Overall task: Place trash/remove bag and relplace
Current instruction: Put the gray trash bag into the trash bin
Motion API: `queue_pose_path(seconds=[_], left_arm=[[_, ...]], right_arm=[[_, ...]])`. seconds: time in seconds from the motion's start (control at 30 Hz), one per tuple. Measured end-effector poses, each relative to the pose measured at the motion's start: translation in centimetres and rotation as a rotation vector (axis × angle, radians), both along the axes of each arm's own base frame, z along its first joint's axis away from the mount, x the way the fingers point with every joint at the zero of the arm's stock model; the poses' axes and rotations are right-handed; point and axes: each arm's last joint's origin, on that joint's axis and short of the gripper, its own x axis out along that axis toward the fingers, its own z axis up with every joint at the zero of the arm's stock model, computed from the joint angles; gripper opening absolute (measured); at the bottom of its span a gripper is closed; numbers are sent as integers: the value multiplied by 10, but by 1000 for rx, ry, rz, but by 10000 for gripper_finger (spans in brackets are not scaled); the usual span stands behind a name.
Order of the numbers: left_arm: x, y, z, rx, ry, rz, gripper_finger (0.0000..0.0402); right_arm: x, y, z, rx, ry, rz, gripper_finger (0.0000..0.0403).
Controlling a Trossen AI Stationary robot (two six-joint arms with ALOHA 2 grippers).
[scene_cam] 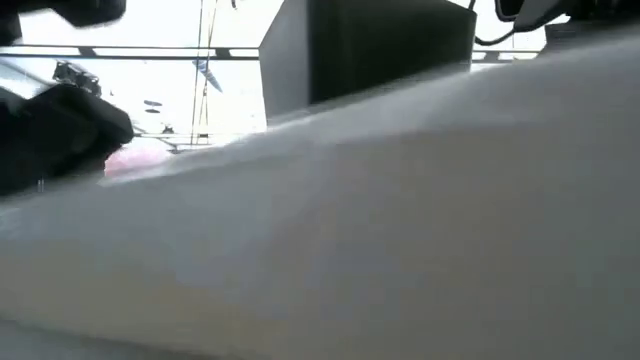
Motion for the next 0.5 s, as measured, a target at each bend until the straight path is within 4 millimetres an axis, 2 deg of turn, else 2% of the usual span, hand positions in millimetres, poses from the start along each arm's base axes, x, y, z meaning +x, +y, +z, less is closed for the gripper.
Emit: queue_pose_path(seconds=[0.17,0.27,0.37,0.5], left_arm=[[3,2,-4,6,1,85,308],[5,6,-1,38,-9,183,292],[10,2,12,65,-35,170,252],[16,-3,29,98,-51,108,173]], right_arm=[[5,22,-12,28,-81,-38,127],[6,29,-19,24,-87,-37,123],[6,33,-21,36,-94,-29,115],[5,33,-20,31,-98,-26,102]])
